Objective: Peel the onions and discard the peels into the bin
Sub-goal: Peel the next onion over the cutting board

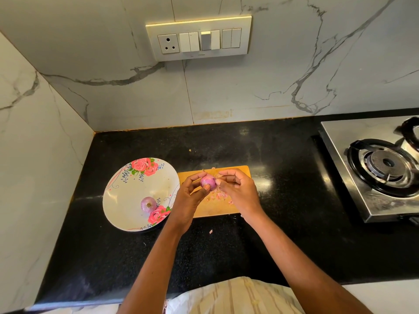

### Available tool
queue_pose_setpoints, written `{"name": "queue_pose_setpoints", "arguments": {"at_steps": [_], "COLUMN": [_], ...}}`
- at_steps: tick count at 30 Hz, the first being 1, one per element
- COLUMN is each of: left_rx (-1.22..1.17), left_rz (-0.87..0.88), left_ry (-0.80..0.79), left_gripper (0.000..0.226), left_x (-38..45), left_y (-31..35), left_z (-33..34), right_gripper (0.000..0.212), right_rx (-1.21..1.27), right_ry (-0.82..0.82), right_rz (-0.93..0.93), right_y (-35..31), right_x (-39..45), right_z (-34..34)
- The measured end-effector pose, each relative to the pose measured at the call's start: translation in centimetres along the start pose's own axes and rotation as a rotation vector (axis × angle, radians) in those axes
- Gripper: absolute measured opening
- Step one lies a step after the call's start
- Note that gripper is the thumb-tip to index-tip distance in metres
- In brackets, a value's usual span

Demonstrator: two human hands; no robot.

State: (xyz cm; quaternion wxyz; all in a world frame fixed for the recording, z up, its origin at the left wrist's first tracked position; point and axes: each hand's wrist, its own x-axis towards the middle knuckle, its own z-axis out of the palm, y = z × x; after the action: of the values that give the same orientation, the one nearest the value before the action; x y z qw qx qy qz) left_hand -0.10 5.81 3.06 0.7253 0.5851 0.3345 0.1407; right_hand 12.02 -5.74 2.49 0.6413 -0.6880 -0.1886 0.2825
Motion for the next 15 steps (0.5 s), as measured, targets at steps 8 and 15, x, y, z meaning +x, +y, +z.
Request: {"name": "queue_pose_setpoints", "arguments": {"at_steps": [8,15], "left_rx": [-0.068,-0.159], "left_rz": [-0.008,-0.036], "left_ry": [0.010,0.034], "left_gripper": [0.045,0.045], "left_x": [-0.4,-0.6], "left_y": [0.2,1.1], "left_z": [0.3,0.1], "right_gripper": [0.016,0.015], "right_rx": [-0.069,-0.291], "right_ry": [0.023,0.040], "right_rz": [-0.018,0.088], "right_y": [0.6,2.2], "right_x": [0.3,1.5], "right_z": [-0.2,-1.5]}}
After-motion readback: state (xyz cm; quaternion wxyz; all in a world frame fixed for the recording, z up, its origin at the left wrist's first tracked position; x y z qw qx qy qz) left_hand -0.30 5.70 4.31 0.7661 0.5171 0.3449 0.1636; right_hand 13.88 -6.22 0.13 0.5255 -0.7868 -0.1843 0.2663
